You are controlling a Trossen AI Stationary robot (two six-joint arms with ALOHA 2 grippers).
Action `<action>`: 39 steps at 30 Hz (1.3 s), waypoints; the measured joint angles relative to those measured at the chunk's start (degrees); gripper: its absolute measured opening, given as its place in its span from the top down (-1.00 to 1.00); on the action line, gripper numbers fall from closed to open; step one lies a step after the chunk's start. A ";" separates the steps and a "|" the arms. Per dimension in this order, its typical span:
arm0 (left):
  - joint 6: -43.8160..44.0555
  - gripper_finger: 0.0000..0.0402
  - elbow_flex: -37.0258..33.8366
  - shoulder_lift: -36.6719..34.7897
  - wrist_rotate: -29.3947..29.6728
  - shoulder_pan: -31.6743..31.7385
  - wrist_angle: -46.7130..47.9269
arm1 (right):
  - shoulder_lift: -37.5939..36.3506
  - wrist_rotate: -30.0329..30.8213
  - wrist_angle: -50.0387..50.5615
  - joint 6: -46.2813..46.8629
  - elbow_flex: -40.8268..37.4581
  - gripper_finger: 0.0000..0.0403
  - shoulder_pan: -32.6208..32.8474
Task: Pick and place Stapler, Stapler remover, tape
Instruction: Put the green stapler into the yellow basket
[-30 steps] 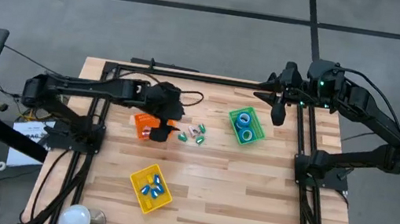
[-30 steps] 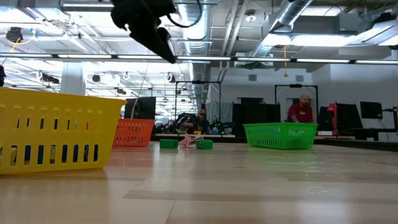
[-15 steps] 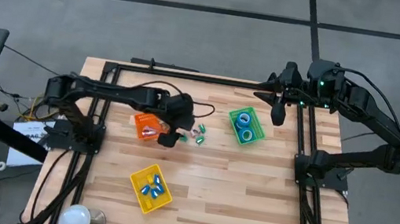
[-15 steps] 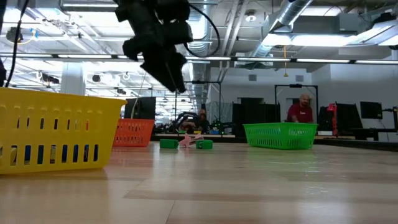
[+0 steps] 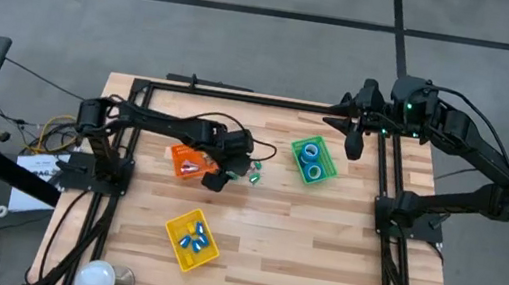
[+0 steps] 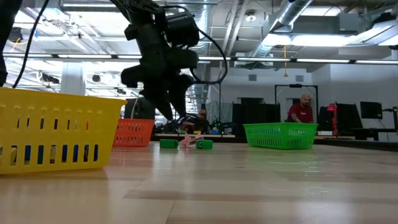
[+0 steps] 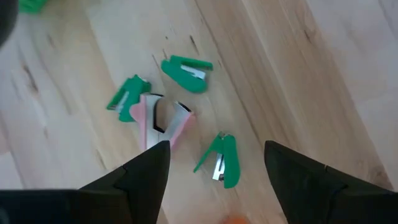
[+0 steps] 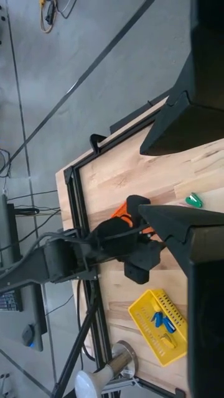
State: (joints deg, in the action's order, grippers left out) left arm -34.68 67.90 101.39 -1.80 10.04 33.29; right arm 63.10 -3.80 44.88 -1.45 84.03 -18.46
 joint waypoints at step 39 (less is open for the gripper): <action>-5.95 0.13 -0.50 8.34 1.53 -1.07 -1.28 | 0.01 -0.01 1.86 -0.46 0.00 0.35 0.00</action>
State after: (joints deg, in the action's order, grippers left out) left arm -40.62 67.40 109.73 -0.27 8.97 32.01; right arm 63.11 -3.81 46.74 -1.91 84.03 -18.46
